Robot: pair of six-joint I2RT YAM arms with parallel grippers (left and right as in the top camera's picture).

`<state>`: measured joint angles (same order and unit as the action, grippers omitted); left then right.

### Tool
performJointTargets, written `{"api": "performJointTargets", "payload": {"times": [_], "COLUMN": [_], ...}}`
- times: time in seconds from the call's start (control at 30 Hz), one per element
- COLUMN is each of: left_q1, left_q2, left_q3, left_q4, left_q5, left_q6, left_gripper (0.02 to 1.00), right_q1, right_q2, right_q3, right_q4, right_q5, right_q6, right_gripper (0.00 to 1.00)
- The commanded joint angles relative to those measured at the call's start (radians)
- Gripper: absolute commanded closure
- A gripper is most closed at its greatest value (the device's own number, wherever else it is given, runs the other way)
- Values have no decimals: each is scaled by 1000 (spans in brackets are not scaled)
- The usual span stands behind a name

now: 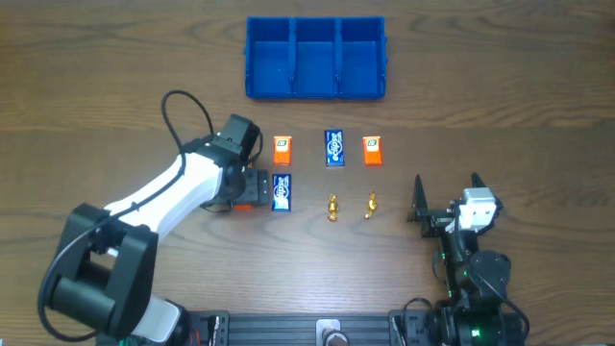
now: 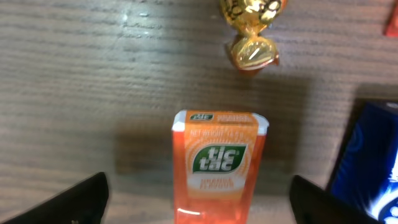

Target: Sort Candies Into Trays

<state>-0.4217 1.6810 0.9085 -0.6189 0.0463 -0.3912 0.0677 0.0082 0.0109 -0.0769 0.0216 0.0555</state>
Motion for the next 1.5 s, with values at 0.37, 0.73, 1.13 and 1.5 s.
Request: {"api": "performJointTargets", "payload": {"times": [0.37,0.73,1.13,1.5], "left_q1": [-35,-55,24,48], "left_q2": [47,-23,782,790], "left_q3": [18,774,1702,1701], "left_q4": [48,-285,-596,-573], "left_q5": [-28,-249,-219,-163], "left_q6": [-36,-78,-34,-5], "left_gripper": [617,660,658,237], "right_q1": [-7,-7,-7,-7], "right_q2": [-5,-5,-5,-5], "right_q3": [-3,-3,-3,-3], "right_q4": [-3,-3,-3,-3], "right_q5": [-2,-2,-2,-2], "right_q6": [-12,-12,-12,-12], "right_gripper": [3,3,3,3]}}
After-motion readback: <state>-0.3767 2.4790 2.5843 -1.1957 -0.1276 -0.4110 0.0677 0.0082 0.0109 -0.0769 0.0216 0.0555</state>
